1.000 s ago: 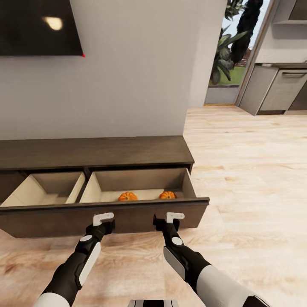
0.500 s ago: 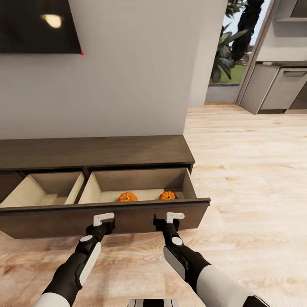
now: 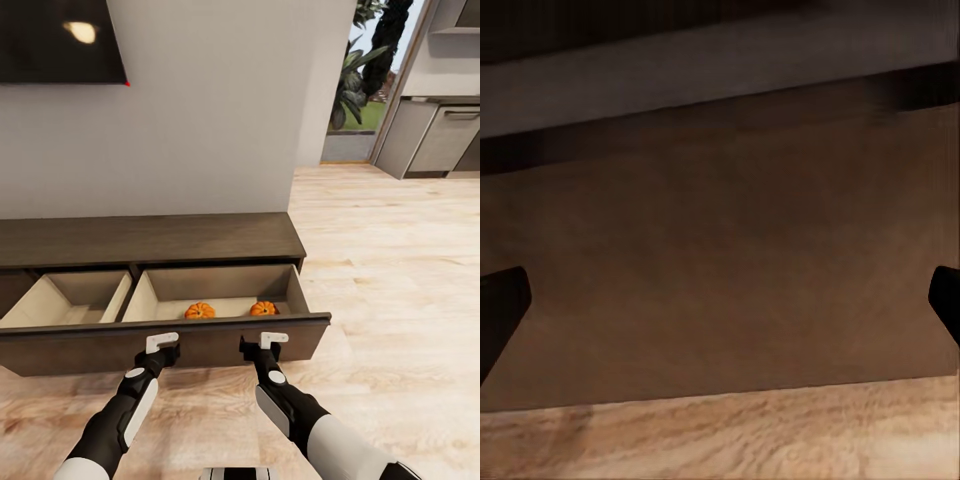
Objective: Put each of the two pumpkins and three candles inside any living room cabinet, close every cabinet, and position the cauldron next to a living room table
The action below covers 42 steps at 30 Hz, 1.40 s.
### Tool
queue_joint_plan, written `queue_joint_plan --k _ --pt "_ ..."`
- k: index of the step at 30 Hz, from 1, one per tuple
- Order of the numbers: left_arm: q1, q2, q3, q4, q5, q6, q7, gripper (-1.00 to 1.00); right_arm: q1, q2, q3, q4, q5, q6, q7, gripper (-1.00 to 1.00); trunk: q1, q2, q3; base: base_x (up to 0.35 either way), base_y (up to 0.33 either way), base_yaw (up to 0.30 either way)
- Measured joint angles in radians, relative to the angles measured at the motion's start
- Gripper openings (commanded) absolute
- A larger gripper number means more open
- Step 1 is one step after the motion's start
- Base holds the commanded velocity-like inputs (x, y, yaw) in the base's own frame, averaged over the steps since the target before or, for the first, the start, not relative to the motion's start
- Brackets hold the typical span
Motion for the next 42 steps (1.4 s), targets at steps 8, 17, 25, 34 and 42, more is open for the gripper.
queue_joint_plan --k 8,17,25,34,42 --pt "0.000 0.000 0.000 0.000 0.000 0.000 0.000 1.00 0.000 0.000 0.000 0.000 -0.001 0.000 -0.001 1.00 0.000 0.000 0.000 0.094 0.015 0.000" --pt "0.000 0.000 0.000 0.001 0.000 0.000 0.000 1.00 0.000 0.000 0.001 0.000 -0.001 0.000 0.000 1.00 0.000 0.000 0.000 0.035 0.000 0.000" --pt "0.000 0.000 0.000 0.000 0.000 0.000 0.000 1.00 0.000 0.000 0.001 0.001 -0.002 -0.001 0.000 1.00 0.000 0.000 0.000 0.181 0.014 0.000" --pt "0.000 0.000 0.000 0.000 0.000 0.000 0.000 1.00 0.000 0.000 0.000 0.001 -0.006 -0.002 -0.002 1.00 0.000 0.000 0.000 0.283 0.074 0.000" --pt "0.000 0.000 0.000 0.000 0.000 0.000 0.000 1.00 0.000 0.000 -0.001 0.002 -0.004 -0.002 -0.001 1.00 0.000 0.000 0.000 0.285 0.078 0.000"
